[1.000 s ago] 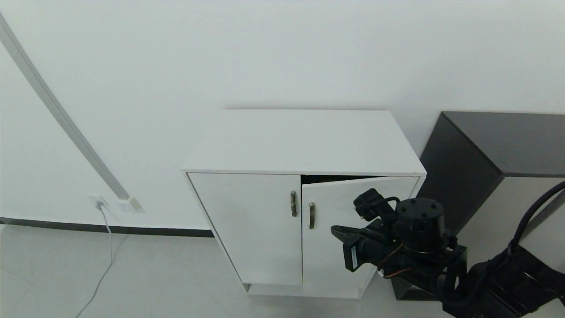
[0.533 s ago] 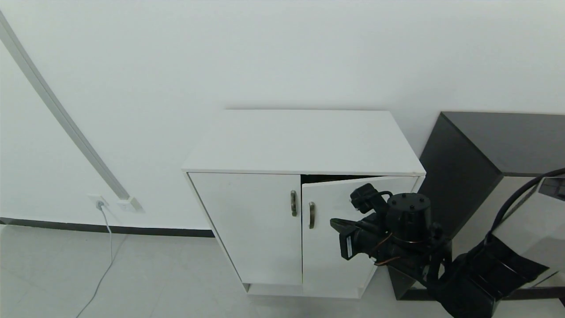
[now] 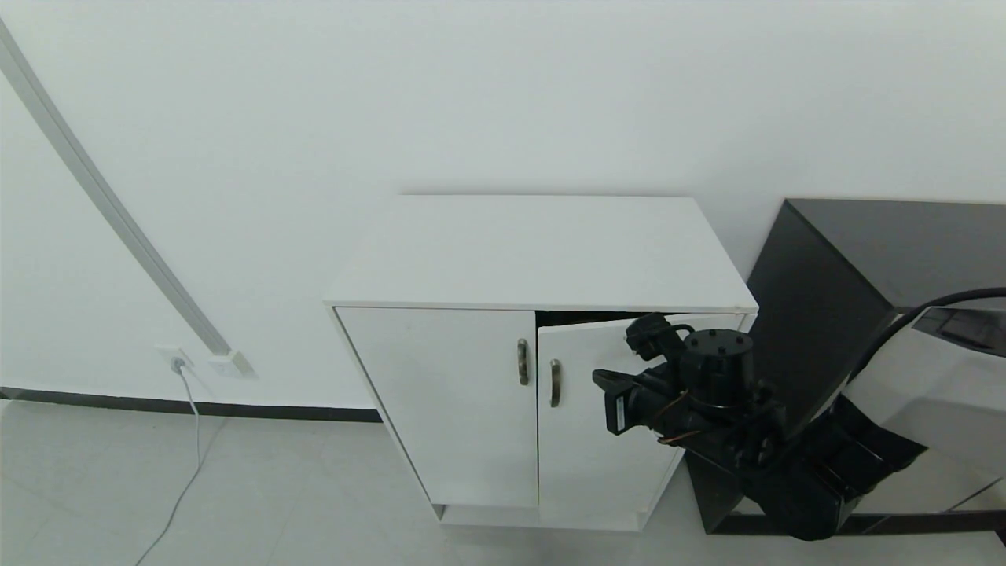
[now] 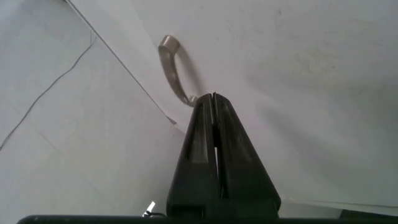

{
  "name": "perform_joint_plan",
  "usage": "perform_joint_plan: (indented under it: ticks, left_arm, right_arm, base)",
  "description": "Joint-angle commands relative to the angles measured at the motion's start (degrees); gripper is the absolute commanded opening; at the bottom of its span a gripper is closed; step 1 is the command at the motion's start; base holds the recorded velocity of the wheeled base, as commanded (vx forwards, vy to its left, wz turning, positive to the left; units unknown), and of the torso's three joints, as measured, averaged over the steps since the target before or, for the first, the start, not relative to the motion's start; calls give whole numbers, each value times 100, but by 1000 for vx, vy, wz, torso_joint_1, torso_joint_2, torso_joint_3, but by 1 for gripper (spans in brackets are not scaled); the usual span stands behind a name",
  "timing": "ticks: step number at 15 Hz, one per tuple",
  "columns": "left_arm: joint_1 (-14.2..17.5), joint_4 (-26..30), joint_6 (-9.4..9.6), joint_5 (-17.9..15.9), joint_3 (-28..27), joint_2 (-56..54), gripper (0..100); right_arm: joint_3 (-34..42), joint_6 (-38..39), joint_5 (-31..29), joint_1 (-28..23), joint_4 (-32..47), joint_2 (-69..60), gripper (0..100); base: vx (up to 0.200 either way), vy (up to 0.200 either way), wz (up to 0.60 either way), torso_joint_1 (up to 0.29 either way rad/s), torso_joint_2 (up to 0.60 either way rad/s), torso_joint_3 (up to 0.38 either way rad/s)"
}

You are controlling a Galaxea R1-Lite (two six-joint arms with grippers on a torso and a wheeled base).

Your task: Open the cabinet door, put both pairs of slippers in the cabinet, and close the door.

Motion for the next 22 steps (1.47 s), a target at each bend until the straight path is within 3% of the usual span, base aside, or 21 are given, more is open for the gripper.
perform_joint_plan:
  ticks: [1, 11, 22]
  left_arm:
    - [2, -6, -8, 4, 0, 7, 0]
    - [2, 2, 1, 4, 0, 7, 0]
    - [2, 2, 1, 4, 0, 7, 0]
  right_arm:
    - [-107, 2, 4, -74, -2, 105, 0]
    - [-521, 2, 12, -505, 16, 422, 0]
    - [-652, 2, 12, -628, 25, 527, 0]
  base:
    - [0, 0, 0, 0, 0, 0]
    - [0, 0, 0, 0, 0, 0]
    - [0, 0, 0, 0, 0, 0]
